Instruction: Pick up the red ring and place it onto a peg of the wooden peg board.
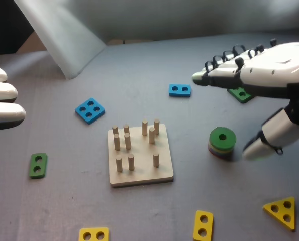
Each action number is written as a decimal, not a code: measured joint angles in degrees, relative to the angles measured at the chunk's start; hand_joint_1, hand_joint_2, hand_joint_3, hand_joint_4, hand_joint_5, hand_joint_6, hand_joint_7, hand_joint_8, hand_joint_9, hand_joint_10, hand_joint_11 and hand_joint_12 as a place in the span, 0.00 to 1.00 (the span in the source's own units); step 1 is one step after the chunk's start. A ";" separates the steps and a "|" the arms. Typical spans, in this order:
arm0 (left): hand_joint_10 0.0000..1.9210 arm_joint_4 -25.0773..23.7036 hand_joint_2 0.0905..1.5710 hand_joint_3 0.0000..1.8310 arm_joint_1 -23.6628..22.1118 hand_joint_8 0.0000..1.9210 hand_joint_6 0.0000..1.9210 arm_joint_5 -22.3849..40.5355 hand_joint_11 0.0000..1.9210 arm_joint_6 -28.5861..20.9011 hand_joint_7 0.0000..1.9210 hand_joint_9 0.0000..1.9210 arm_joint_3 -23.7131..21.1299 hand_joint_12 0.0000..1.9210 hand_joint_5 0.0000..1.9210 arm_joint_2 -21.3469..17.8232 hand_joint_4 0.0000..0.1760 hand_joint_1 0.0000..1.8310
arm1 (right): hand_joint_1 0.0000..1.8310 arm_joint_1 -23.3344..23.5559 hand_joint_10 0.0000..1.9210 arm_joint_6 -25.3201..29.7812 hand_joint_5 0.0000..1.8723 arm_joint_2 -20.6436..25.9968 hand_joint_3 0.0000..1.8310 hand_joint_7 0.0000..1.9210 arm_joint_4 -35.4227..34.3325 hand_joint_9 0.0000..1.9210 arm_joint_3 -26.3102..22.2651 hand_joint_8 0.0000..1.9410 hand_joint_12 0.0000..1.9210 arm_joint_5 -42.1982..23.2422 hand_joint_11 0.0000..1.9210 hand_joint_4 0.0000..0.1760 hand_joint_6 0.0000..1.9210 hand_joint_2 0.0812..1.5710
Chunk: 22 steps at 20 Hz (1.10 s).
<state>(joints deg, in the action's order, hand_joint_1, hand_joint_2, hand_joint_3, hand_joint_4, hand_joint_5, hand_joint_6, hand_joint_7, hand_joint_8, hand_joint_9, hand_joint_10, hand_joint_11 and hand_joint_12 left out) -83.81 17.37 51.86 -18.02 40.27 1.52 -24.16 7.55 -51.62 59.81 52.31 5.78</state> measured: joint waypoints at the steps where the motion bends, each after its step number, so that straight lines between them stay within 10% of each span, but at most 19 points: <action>1: 0.00 0.00 0.82 0.00 0.00 0.00 0.00 0.00 0.00 -0.02 0.12 0.09 0.00 0.15 0.14 0.00 0.00 0.00 | 0.53 -0.02 0.00 0.00 0.02 -0.44 0.01 0.00 0.00 0.00 0.70 0.00 0.01 0.17 0.01 0.00 0.01 0.53; 9: 0.01 0.00 0.80 0.00 0.00 0.00 0.00 -0.02 0.00 -0.50 0.16 0.13 0.00 0.25 0.16 0.00 0.00 0.03 | 0.48 -2.08 0.01 -0.44 0.15 -3.87 0.00 0.08 0.09 0.06 4.37 0.01 0.25 -1.88 0.00 0.00 0.02 0.53; 22: 0.00 0.17 0.80 0.00 0.00 0.00 0.00 0.00 0.00 -0.76 0.18 0.15 0.00 0.26 0.17 0.00 0.00 0.03 | 0.58 -5.01 0.00 -2.23 0.27 -9.88 0.00 0.08 0.20 0.06 10.93 0.00 0.22 -1.73 0.00 0.00 0.02 0.56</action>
<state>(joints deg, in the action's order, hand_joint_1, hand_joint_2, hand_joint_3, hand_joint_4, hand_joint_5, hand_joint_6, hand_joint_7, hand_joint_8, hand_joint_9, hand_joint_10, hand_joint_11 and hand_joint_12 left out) -83.64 17.37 51.86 -18.79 40.27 1.52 -29.17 5.32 -61.49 60.01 63.24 4.05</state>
